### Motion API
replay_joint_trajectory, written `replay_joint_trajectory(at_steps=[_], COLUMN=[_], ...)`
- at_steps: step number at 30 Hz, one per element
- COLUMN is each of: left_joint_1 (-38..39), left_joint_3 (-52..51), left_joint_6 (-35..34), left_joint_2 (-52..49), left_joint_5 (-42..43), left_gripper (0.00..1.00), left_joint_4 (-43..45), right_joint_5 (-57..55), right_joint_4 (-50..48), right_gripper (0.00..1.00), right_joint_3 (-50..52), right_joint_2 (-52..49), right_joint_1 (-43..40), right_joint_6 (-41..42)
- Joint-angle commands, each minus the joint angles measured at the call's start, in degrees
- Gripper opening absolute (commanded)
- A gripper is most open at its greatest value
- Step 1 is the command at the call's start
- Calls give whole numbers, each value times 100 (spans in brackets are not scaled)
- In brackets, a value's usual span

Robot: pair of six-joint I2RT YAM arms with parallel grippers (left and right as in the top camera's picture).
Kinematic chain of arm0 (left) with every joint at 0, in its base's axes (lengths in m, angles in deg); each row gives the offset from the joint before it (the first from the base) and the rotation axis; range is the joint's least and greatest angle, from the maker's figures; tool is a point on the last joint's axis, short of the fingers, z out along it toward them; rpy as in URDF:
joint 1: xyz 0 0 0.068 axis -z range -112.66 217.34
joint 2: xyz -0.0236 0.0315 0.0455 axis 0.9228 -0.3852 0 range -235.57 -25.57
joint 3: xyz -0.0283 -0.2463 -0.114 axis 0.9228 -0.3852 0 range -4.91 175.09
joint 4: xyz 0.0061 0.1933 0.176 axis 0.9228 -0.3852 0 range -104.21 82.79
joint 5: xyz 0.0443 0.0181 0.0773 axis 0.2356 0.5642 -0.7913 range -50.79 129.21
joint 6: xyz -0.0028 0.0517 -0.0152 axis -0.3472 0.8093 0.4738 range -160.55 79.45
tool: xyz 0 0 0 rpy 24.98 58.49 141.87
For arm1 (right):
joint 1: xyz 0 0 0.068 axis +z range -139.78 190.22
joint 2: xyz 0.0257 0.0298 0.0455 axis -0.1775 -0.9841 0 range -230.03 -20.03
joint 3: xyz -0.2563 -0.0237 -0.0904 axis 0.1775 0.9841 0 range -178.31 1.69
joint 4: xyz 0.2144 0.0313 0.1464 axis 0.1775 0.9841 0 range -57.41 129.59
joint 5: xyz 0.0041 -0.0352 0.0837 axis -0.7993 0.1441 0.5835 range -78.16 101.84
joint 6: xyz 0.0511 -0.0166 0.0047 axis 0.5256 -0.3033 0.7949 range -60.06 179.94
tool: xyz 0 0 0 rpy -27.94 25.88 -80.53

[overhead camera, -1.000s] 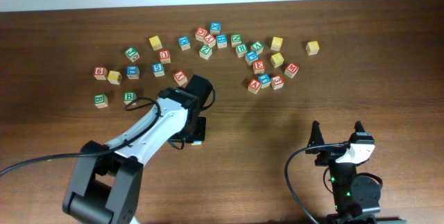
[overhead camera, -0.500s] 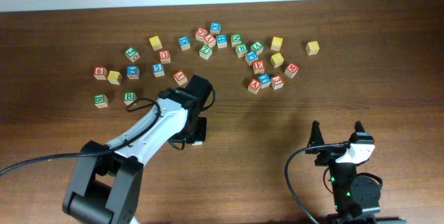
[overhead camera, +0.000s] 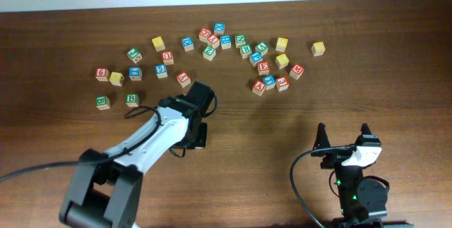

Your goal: Spell out ICRA

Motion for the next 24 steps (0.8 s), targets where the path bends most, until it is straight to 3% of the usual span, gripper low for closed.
replay_joint_trajectory(at_steps=[1,8,12,16,24], left_joint_1=[-2,-2,-2,0,4], left_joint_3=[-199,-140,396,841,802], left_joint_6=[-118,-120,-116,-111,-114], left_joint_2=[-188,-186,-164,-164,-173], left_joint_5=[-205,-184,-111,522,1176], left_gripper=[0,0,0,0,0], left_joint_4=[-24,-140,-590,-778,-588], right_joint_5=[-52,-52,-52,-52,-52], right_joint_4=[44,44,44,46,44], right_gripper=[98,98,98,98,98], right_joint_3=[28,28,28,28,28], right_joint_2=[44,44,44,44,44], right_joint_1=[-48,-48,-48,-48,-48], right_joint_6=[-42,-42,-42,-42,-42])
